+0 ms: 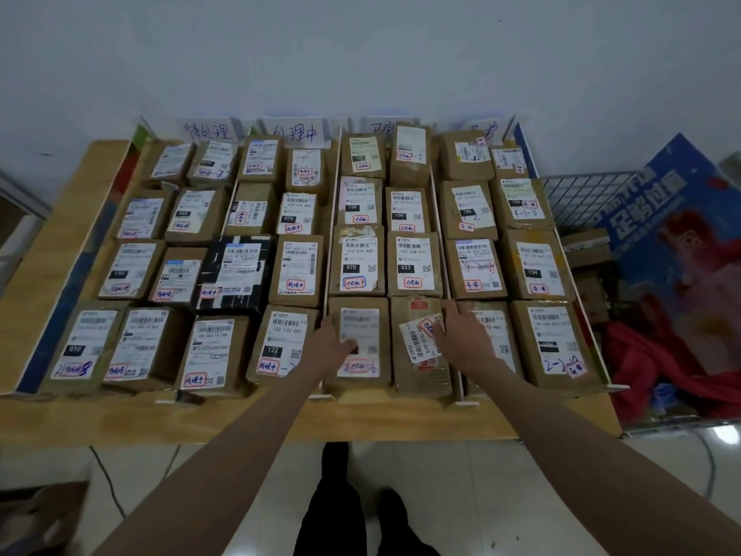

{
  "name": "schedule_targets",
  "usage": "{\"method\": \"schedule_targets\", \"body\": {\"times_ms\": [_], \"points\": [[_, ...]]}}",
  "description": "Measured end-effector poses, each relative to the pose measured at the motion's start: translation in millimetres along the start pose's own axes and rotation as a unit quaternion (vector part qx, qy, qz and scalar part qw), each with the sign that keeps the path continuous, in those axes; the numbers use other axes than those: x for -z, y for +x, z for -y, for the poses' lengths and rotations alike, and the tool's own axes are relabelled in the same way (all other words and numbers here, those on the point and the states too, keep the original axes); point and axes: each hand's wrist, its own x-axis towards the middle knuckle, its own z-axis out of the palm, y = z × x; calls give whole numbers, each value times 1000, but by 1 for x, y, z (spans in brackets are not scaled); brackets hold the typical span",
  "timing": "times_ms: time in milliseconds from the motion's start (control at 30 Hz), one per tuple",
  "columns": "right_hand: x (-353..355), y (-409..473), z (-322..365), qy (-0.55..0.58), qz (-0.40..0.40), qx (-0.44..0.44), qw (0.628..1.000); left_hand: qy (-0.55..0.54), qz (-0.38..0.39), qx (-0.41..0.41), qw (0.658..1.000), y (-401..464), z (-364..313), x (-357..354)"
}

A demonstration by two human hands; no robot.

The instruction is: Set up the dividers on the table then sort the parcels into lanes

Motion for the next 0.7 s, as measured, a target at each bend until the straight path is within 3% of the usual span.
{"method": "schedule_targets", "body": {"times_ms": [167,300,533,700], "points": [[-6,0,-2,-18,55,37,998,86,-49,-72,992,0,-3,-2],[-16,0,-5,-65,100,48,992,173,-27,-109,979,3,2,-7],[-25,4,2,-99,89,40,990,202,-20,-106,973,11,6,-12],[-12,5,7,-51,82,33,995,188,-18,-123,974,7,1,0]]}}
